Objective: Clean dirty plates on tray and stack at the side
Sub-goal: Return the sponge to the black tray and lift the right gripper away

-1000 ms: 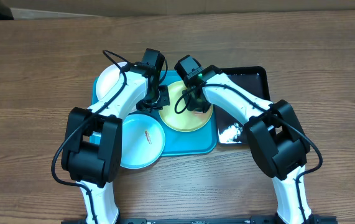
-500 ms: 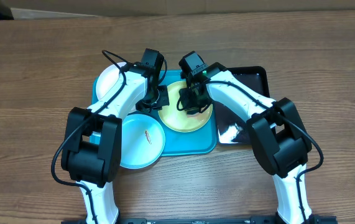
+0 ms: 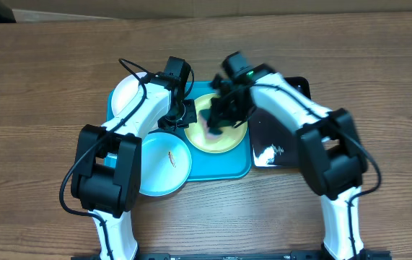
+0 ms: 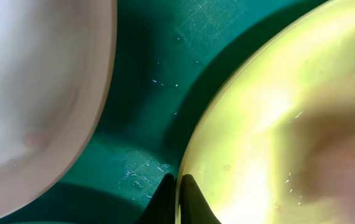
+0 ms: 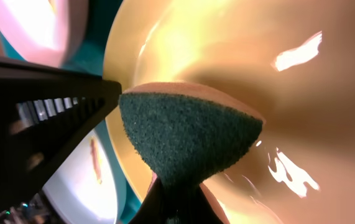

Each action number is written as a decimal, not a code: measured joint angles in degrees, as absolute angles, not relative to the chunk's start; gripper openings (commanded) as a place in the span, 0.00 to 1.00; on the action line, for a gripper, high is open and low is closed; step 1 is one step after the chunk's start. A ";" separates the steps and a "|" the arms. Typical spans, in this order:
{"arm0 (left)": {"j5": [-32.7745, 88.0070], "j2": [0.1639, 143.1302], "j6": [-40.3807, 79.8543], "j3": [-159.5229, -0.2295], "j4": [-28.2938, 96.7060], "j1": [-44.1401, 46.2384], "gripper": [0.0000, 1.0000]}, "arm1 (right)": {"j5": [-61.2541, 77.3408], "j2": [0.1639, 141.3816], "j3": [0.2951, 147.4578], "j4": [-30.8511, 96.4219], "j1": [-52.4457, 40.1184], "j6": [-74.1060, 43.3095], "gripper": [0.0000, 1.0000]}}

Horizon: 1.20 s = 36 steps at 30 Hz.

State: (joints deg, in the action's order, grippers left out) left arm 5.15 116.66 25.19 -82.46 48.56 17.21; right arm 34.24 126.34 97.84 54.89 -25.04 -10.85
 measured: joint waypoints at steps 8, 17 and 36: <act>5.32 116.66 25.19 -82.46 48.58 17.21 0.06 | 29.45 115.09 99.00 66.74 -15.73 -7.18 0.04; 6.24 116.66 25.58 -82.46 48.14 17.28 0.35 | 6.96 113.01 95.81 68.86 -12.23 -7.11 0.04; 6.66 116.66 25.58 -82.46 48.10 17.28 0.44 | -6.22 113.21 84.79 58.81 -12.12 -10.09 0.74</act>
